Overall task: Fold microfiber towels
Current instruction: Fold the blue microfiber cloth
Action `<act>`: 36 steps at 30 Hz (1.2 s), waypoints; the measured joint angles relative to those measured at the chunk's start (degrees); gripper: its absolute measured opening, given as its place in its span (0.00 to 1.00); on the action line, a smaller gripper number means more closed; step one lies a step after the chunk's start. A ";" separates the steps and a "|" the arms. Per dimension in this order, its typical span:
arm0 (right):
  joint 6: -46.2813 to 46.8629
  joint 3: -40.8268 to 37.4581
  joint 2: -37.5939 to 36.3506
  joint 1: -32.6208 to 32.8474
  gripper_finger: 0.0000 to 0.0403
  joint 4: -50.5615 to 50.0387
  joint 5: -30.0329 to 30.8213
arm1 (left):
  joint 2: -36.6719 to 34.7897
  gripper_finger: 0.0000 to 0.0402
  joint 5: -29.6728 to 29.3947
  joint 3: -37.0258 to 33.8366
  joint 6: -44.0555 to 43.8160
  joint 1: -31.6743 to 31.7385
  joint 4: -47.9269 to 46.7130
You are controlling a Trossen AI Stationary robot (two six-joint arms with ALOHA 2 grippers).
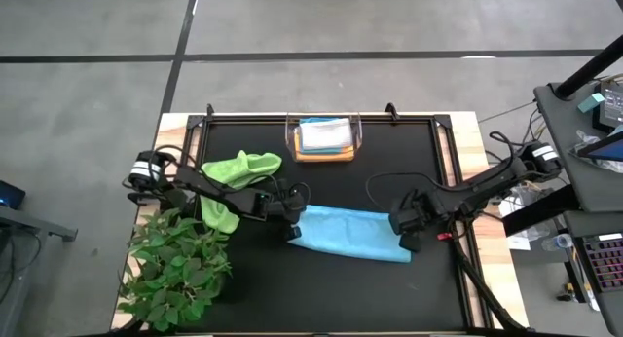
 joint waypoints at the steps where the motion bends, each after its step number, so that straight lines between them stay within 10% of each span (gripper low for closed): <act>1: 0.11 -0.72 -0.27 0.00 0.30 0.37 -0.39 | -0.12 0.00 -0.01 0.01 0.01 -0.02 0.01; 12: -1.50 -6.37 -2.49 0.00 0.35 9.91 -0.36 | -0.29 0.00 -0.02 -0.07 0.37 -0.02 0.05; 26: -5.21 -7.48 -2.51 0.00 0.04 9.86 -0.34 | -0.31 0.00 0.01 -0.21 0.29 -0.02 -0.25; 36: -1.68 -4.67 -2.57 0.02 0.02 3.19 -0.34 | -1.54 0.00 -2.49 -0.31 -0.02 -0.04 -4.36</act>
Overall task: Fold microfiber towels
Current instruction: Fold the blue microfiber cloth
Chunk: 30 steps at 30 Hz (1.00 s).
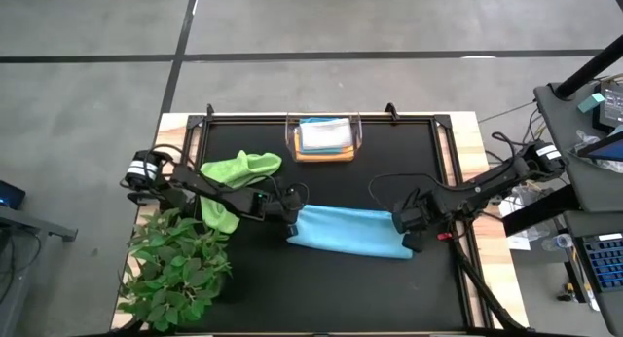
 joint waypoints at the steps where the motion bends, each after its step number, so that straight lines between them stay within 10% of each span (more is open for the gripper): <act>1: 0.08 0.48 0.00 0.00 0.02 -0.89 0.01 | -0.17 0.00 -0.10 0.00 0.00 0.02 0.02; 30: -4.29 6.35 3.58 -3.10 0.02 -7.08 13.55 | 0.24 0.00 -1.58 -0.28 -1.74 0.24 -0.31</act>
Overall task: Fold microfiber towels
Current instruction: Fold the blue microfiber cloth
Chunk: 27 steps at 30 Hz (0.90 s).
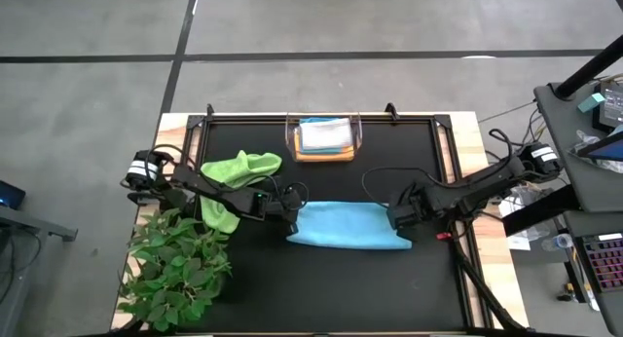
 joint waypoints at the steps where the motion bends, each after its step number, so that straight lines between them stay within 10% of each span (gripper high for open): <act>1: 0.20 -0.01 0.10 -0.12 0.02 0.09 0.00 | 0.00 0.00 0.01 0.00 -0.21 0.00 -0.01; 27: -4.00 1.13 -2.82 -2.03 0.07 -2.41 2.11 | -2.49 0.42 5.10 3.44 -1.35 -0.77 -6.89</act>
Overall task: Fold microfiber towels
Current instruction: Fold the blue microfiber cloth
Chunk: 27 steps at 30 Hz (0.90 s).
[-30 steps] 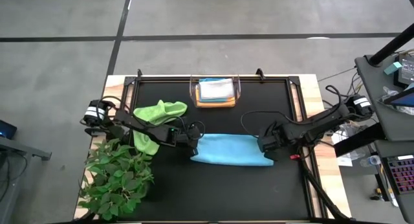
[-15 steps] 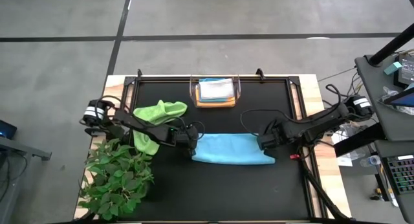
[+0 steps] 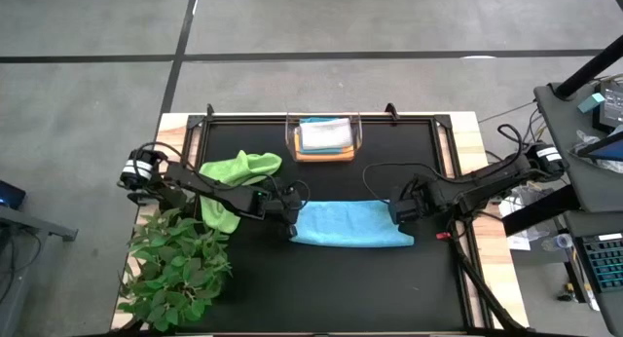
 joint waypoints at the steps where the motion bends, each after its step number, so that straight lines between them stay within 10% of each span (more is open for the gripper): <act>1: -1.19 0.00 -0.09 0.00 0.07 0.00 -0.02 | 0.00 0.42 0.61 0.39 0.10 -0.20 0.60; 27: -1.42 0.09 -0.65 -2.76 0.08 3.02 0.53 | 11.06 0.42 3.11 0.93 -1.45 -3.65 14.10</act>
